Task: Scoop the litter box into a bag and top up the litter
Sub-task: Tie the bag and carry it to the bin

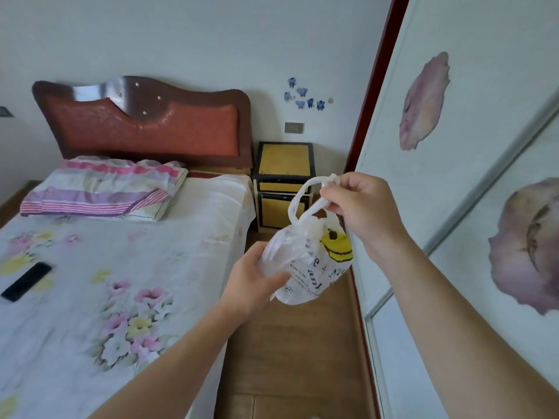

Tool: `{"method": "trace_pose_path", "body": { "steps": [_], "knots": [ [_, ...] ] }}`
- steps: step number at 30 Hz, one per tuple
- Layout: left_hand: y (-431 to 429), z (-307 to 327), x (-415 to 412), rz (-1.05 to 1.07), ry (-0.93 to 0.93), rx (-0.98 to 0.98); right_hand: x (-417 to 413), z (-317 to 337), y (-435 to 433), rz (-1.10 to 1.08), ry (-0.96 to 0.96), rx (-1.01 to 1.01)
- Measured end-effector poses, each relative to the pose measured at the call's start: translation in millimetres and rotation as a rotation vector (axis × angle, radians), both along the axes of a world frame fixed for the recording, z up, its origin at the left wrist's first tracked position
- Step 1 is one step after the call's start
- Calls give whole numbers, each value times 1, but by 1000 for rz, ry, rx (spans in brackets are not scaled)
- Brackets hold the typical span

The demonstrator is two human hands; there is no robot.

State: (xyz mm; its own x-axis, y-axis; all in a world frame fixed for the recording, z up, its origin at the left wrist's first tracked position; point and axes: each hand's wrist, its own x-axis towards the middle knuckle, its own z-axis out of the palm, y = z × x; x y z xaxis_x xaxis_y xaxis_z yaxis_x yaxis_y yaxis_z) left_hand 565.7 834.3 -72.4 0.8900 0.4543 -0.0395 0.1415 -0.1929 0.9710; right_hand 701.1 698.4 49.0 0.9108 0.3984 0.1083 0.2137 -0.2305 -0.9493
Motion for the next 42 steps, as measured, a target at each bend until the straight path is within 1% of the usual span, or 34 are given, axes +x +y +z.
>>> {"method": "trace_pose_path", "body": {
  "steps": [4, 10, 17, 25, 29, 33, 38, 42],
  "knots": [
    [38, 1, 62, 39, 17, 11, 65, 5, 45, 56, 6, -22],
    [115, -12, 151, 28, 40, 21, 155, -8, 118, 50, 47, -47],
    [197, -35, 263, -115, 101, 74, 245, -36, 176, -99, 91, -80],
    [222, -58, 391, -282, 179, 134, 347, -66, 178, -253, 134, -146],
    [218, -88, 459, -322, 243, 185, 399, -101, 170, -276, 135, -209],
    [212, -127, 517, -363, 304, 230, 444, -141, 165, -268, 195, -256],
    [207, -195, 576, -414, 404, 270, 493, -204, 165, -269, 267, -295],
    [203, -259, 610, -413, 479, 273, 523, -271, 167, -319, 372, -294]
  ]
}}
